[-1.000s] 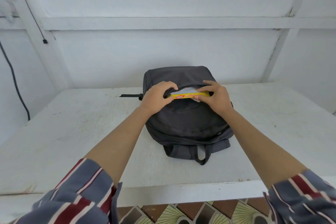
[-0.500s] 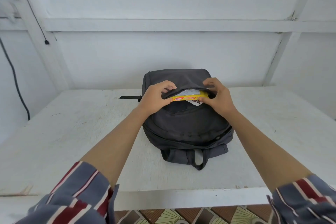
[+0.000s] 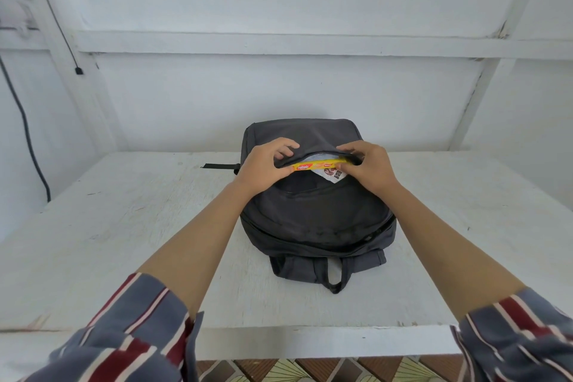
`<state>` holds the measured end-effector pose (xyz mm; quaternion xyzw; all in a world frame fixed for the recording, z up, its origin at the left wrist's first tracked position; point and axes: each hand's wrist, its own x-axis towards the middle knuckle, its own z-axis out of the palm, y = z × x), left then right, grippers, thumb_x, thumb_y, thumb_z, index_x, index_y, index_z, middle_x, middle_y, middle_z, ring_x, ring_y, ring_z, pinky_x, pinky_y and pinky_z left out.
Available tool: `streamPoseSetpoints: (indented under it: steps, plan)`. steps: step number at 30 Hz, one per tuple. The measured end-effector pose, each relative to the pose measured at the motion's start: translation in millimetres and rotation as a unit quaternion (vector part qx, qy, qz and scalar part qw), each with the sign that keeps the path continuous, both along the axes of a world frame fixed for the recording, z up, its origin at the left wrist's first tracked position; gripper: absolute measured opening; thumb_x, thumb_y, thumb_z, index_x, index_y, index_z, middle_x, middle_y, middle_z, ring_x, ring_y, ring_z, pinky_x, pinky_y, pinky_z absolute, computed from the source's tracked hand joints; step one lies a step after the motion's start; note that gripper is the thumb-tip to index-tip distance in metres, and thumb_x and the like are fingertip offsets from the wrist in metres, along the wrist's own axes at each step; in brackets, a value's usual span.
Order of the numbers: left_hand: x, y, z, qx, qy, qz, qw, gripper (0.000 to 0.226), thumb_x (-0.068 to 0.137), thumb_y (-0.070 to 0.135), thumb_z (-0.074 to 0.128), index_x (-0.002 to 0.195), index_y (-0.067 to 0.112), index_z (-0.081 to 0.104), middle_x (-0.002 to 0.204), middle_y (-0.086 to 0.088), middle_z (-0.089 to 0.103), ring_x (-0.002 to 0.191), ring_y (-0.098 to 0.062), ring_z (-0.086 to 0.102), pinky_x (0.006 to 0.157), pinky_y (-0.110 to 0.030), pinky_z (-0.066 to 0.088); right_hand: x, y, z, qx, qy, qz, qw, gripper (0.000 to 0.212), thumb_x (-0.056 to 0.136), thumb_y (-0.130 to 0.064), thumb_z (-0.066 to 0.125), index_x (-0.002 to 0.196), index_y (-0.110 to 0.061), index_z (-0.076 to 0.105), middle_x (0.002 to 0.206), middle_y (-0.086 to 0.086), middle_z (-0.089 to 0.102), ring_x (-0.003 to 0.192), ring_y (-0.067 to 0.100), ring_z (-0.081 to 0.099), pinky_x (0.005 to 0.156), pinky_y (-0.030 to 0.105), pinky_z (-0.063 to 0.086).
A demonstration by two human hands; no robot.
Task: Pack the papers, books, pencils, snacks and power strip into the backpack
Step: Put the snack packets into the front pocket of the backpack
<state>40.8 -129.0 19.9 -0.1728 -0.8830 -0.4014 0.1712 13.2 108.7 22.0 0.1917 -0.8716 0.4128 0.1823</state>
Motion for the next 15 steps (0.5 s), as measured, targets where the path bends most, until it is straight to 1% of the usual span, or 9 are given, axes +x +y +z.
streamPoseSetpoints:
  steps: [5,7,8,10,12,15]
  plan:
    - [1.4,-0.1,0.6,-0.005,-0.020,-0.005,1.000,0.047,0.073,0.015,0.078,0.115,0.024,0.060,0.103,0.005,0.062,0.096,-0.012,0.056,0.082,-0.017,0.042,2.3,5.6,-2.5,-0.008,-0.025,0.035,0.999,0.039,0.076,-0.013,0.076,0.114,-0.016,0.065,0.113,0.002,0.064,0.103,0.014,0.056,0.084,0.014,0.040]
    - [2.2,0.9,1.2,-0.004,-0.019,-0.002,1.000,0.047,0.073,0.014,0.078,0.116,0.023,0.060,0.103,0.005,0.062,0.094,-0.010,0.055,0.078,-0.010,0.039,3.0,5.4,-4.1,-0.008,-0.023,0.036,0.999,0.041,0.076,-0.013,0.076,0.115,-0.017,0.065,0.114,0.002,0.063,0.105,0.014,0.056,0.087,0.017,0.041]
    - [2.4,1.4,1.4,-0.003,-0.018,0.000,1.000,0.048,0.073,0.013,0.078,0.116,0.022,0.060,0.104,0.005,0.062,0.093,-0.010,0.054,0.077,-0.009,0.038,2.9,5.2,-4.7,-0.010,-0.021,0.034,0.999,0.041,0.076,-0.014,0.076,0.115,-0.018,0.065,0.114,0.002,0.063,0.105,0.014,0.057,0.089,0.019,0.042]
    - [2.7,2.5,0.8,-0.003,-0.019,0.005,1.000,0.050,0.072,0.012,0.078,0.117,0.022,0.060,0.103,0.006,0.061,0.094,-0.011,0.053,0.079,-0.015,0.040,2.5,5.3,-5.5,-0.014,-0.020,0.030,0.999,0.041,0.075,-0.014,0.076,0.115,-0.018,0.065,0.114,0.001,0.063,0.105,0.015,0.057,0.091,0.022,0.044]
    - [2.7,3.5,-0.9,-0.005,-0.018,0.011,1.000,0.051,0.071,0.010,0.079,0.117,0.023,0.059,0.102,0.007,0.060,0.095,-0.012,0.053,0.081,-0.020,0.041,2.4,5.5,-5.7,-0.012,-0.022,0.030,0.999,0.041,0.075,-0.013,0.077,0.114,-0.018,0.065,0.114,0.002,0.063,0.105,0.014,0.056,0.091,0.021,0.044]
    - [2.2,4.6,-3.2,-0.004,-0.006,0.015,1.000,0.051,0.071,0.007,0.078,0.116,0.024,0.060,0.100,0.007,0.060,0.093,-0.010,0.053,0.079,-0.017,0.039,1.9,5.3,-5.4,-0.014,-0.026,0.032,0.999,0.040,0.075,-0.010,0.077,0.113,-0.016,0.066,0.114,0.003,0.063,0.104,0.014,0.056,0.090,0.019,0.043]
